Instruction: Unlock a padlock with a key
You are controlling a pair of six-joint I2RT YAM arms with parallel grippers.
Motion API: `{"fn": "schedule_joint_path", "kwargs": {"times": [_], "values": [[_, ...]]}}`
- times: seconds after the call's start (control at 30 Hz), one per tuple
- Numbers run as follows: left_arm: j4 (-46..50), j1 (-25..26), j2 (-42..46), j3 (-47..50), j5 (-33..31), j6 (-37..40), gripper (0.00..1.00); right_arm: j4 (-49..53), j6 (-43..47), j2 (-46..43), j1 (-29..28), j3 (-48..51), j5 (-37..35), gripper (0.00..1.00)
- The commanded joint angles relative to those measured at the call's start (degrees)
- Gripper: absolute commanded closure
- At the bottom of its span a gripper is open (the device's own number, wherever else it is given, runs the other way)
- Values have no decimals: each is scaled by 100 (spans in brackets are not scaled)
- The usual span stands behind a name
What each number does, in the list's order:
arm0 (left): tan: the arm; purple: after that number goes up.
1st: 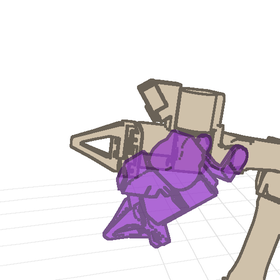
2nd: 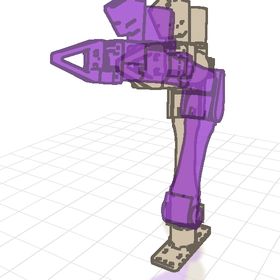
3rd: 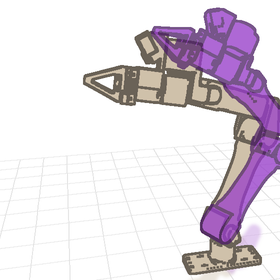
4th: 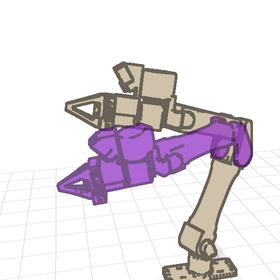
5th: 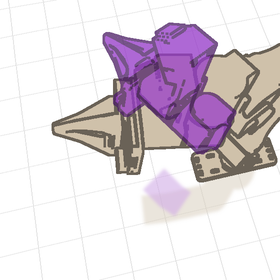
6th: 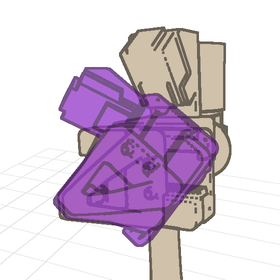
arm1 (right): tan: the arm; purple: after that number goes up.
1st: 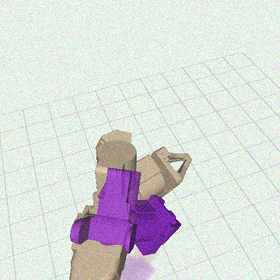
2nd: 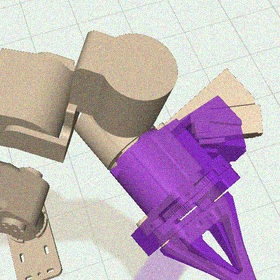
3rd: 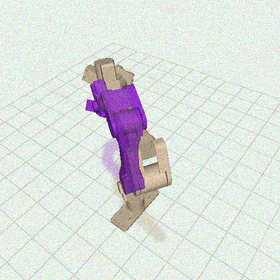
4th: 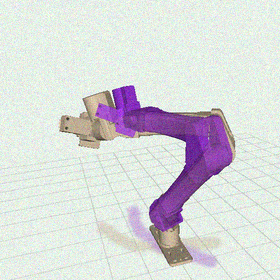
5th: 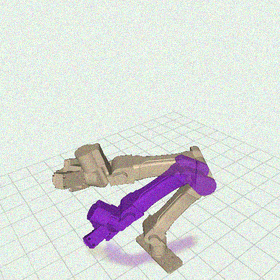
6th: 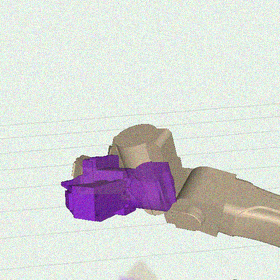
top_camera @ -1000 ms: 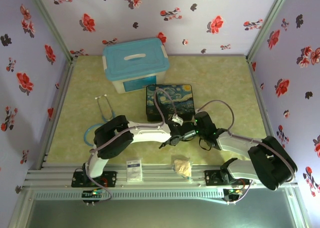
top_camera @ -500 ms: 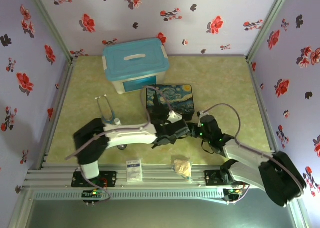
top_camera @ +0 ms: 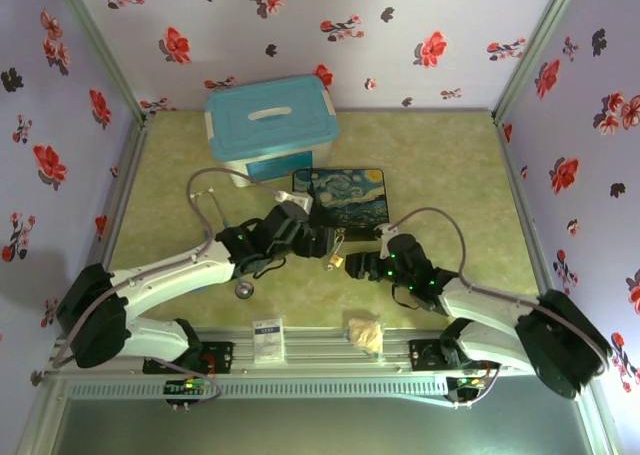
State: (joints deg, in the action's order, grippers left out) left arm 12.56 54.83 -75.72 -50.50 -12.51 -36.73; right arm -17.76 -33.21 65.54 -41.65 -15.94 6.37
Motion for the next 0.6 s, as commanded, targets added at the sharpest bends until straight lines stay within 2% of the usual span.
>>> {"fn": "schedule_joint_path", "kwargs": {"times": [0.0, 0.13, 0.3, 0.57], "values": [[-476, -178, 127, 181, 102, -152, 0, -221, -88, 540, -249, -441, -296, 22], [-113, -213, 111, -79, -169, 161, 0, -491, -127, 1090, -362, -569, -319, 23], [159, -365, 151, -177, -199, 303, 0, -819, -206, 1678, -392, -755, -224, 28], [-104, -446, 331, 272, -182, 120, 0, -626, -118, 2320, -572, -1152, -211, 43]]}}
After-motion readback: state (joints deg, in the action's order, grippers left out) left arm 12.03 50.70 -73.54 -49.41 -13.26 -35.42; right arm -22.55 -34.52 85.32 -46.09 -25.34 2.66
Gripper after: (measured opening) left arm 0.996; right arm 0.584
